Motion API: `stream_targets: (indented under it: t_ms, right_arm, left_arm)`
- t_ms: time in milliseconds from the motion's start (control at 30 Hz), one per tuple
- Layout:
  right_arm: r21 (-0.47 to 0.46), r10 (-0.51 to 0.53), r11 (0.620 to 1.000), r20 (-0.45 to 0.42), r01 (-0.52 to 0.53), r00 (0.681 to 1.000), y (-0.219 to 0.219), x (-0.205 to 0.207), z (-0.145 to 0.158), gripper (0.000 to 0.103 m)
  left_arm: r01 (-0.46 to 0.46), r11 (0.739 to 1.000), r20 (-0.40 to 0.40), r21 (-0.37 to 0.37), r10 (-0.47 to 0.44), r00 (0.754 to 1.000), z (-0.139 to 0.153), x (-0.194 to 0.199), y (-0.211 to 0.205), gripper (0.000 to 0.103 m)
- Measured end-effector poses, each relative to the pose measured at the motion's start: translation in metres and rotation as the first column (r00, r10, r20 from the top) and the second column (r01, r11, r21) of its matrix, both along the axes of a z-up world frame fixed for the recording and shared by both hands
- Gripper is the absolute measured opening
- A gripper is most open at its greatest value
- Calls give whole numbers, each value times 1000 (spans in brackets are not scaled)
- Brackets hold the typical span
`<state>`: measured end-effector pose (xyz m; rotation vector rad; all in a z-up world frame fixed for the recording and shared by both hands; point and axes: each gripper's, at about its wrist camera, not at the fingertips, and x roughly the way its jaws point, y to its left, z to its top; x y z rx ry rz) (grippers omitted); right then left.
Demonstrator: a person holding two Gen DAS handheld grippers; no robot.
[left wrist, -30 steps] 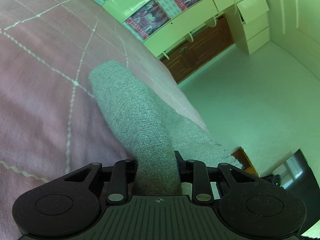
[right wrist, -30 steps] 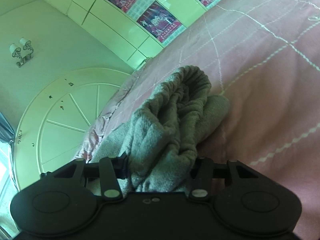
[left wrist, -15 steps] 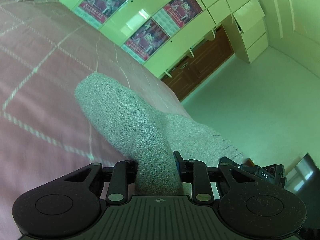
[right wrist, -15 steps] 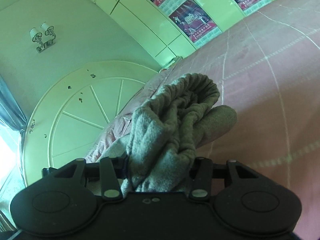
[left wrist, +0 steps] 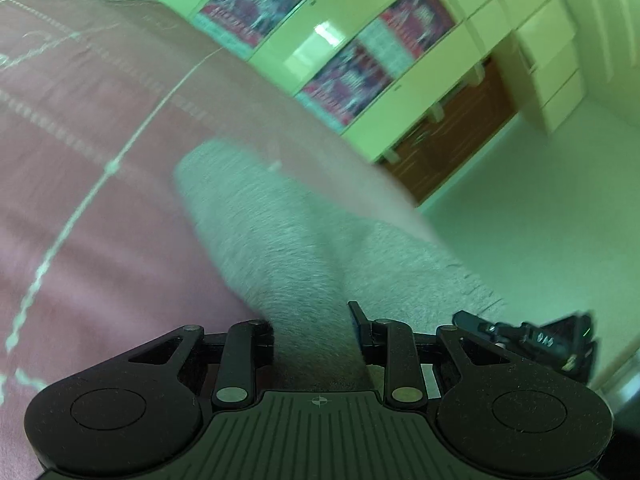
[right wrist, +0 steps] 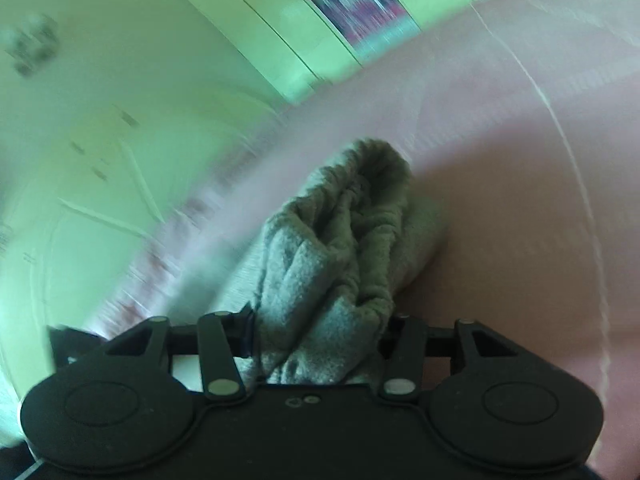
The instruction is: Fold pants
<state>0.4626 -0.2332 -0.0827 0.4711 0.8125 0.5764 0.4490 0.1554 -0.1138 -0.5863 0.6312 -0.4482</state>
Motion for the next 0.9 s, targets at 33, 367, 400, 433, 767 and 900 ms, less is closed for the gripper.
stream_targets:
  t_ms: [33, 367, 400, 433, 767, 900]
  right_arm:
    - [52, 2, 999, 26, -3, 1000, -8, -5, -12, 46]
    - [-123, -102, 985, 153, 121, 983, -41, -58, 34, 97]
    - [-140, -113, 979, 213, 145, 970, -43, -68, 46, 97]
    - [-141, -116, 977, 263, 157, 958, -42, -74, 57, 96]
    - [-668, 65, 731, 276, 143, 959, 64, -41, 41, 79]
    - [-462, -68, 875, 175, 143, 982, 36, -34, 27, 79]
  left_arm:
    - [-3, 1000, 10, -10, 3, 1000, -5, -2, 0, 37]
    - [-27, 981, 119, 194, 4, 993, 41, -62, 7, 97]
    - [-51, 967, 133, 250, 18, 991, 48, -66, 8, 97]
    - [-84, 951, 146, 298, 42, 988, 52, -71, 7, 98]
    - [-123, 823, 113, 555, 72, 991, 48, -77, -38, 98]
    - [-94, 849, 77, 520, 63, 995, 47, -75, -31, 98]
